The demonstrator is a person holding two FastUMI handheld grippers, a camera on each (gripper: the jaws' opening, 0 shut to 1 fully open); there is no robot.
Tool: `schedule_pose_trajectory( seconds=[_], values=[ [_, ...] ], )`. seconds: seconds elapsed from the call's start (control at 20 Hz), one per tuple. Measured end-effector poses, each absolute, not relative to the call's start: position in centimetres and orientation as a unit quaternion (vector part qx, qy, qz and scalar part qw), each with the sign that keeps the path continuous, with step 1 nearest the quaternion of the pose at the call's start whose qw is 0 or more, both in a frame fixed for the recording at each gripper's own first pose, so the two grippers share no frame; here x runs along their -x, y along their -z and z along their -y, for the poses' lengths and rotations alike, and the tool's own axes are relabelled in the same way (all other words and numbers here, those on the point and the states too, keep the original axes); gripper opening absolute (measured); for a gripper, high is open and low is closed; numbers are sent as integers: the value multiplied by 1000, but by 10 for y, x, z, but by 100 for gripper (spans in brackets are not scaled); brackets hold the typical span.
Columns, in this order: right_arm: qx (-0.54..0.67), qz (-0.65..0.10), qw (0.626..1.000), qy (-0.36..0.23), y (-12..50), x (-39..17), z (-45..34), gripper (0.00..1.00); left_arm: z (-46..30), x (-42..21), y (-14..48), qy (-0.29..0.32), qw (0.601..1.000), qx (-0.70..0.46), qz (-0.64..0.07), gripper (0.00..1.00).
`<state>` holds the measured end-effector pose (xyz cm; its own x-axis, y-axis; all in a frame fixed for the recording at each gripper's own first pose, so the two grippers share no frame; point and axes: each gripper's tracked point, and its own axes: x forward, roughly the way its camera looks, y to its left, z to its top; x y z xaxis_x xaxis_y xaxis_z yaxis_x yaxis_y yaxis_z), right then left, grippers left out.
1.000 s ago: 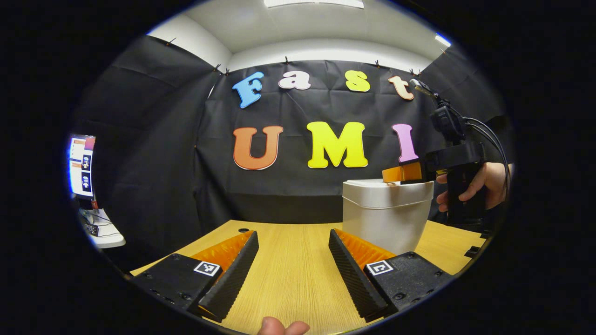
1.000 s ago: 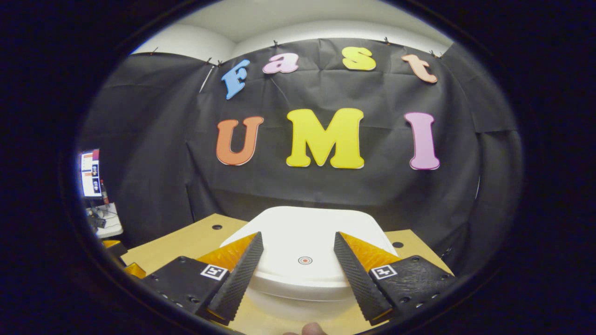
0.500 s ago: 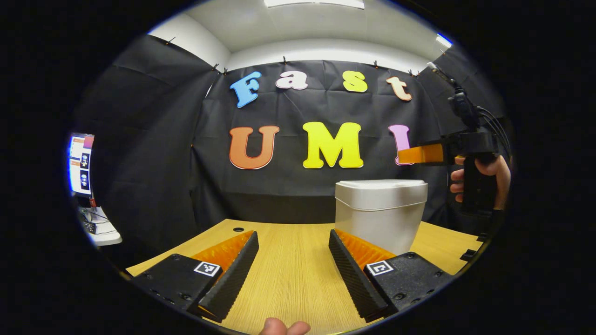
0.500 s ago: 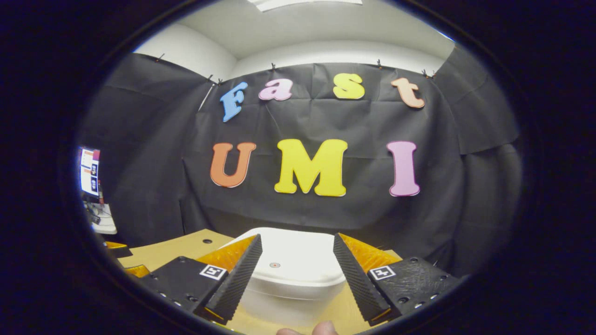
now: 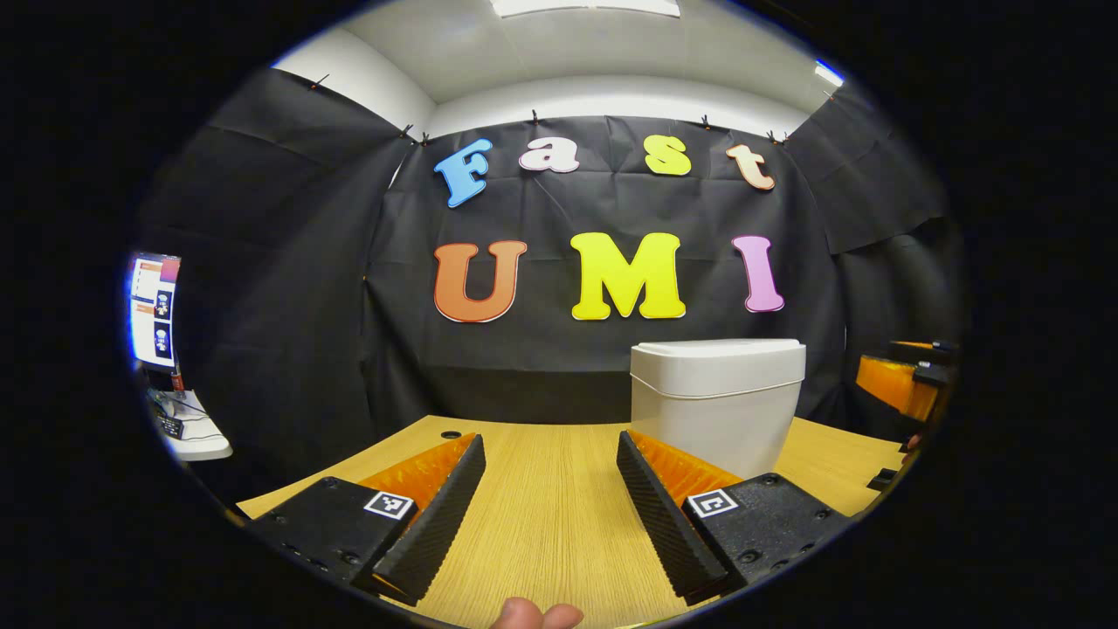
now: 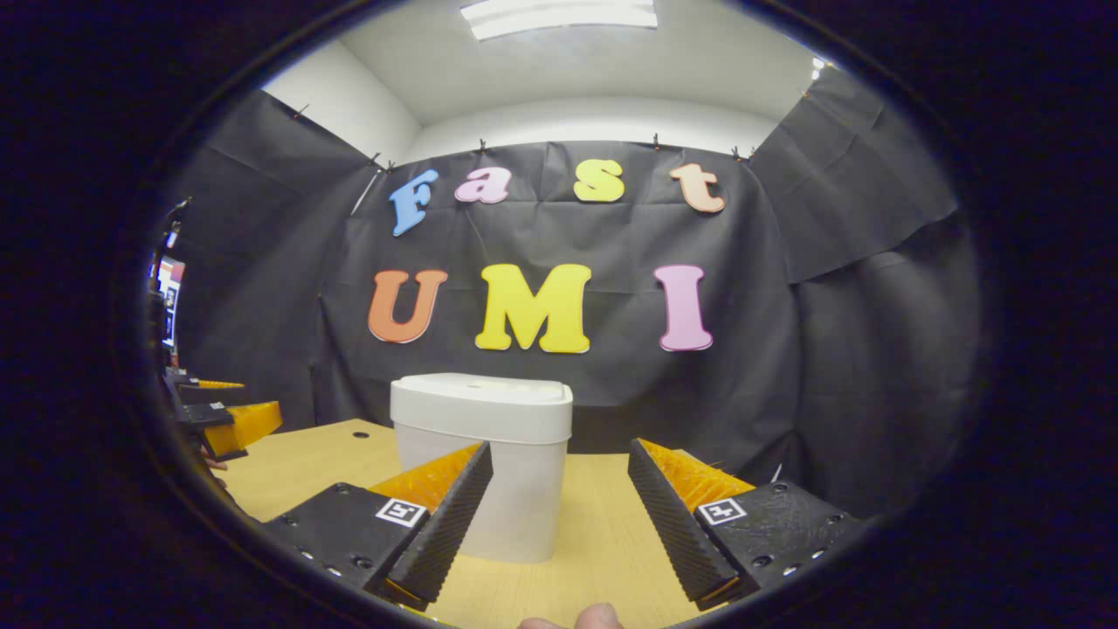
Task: Press the lid of the desktop garbage bin to open it, pick up the crumpled paper on the desktop and throw it into the bin, then pick up the pop can on the desktop and drop it into the bin, and finally close the garbage bin lid.
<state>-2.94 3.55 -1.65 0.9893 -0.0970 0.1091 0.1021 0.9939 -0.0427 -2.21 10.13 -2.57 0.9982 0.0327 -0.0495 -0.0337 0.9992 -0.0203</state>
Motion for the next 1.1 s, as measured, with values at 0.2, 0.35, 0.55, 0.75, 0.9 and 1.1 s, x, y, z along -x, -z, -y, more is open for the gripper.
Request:
schedule_pose_trajectory(
  seconds=[0.2, 0.35, 0.55, 0.75, 0.9, 1.1],
  values=[
    [27, 78, 994, 66, 12, 50, -22, 98, -102, 21, 28, -19, 999, 12, -25, 98],
    [19, 83, 992, 91, 9, 53, -9, 95, -100, 19, 27, -18, 999, 14, -22, 98],
    [19, 83, 992, 97, 12, 49, -10, 95, -107, 20, 26, -21, 1000, -1, -19, 98],
    [6, 76, 992, 95, 14, 44, -10, 95, -112, 19, 28, -23, 999, -1, -25, 98],
    [1, 75, 992, 97, 15, 45, -11, 98, -109, 19, 27, -18, 1000, 0, -21, 98],
    [9, 78, 993, 89, 13, 43, -20, 93, -107, 21, 29, -14, 1000, 2, -27, 98]
  ],
)
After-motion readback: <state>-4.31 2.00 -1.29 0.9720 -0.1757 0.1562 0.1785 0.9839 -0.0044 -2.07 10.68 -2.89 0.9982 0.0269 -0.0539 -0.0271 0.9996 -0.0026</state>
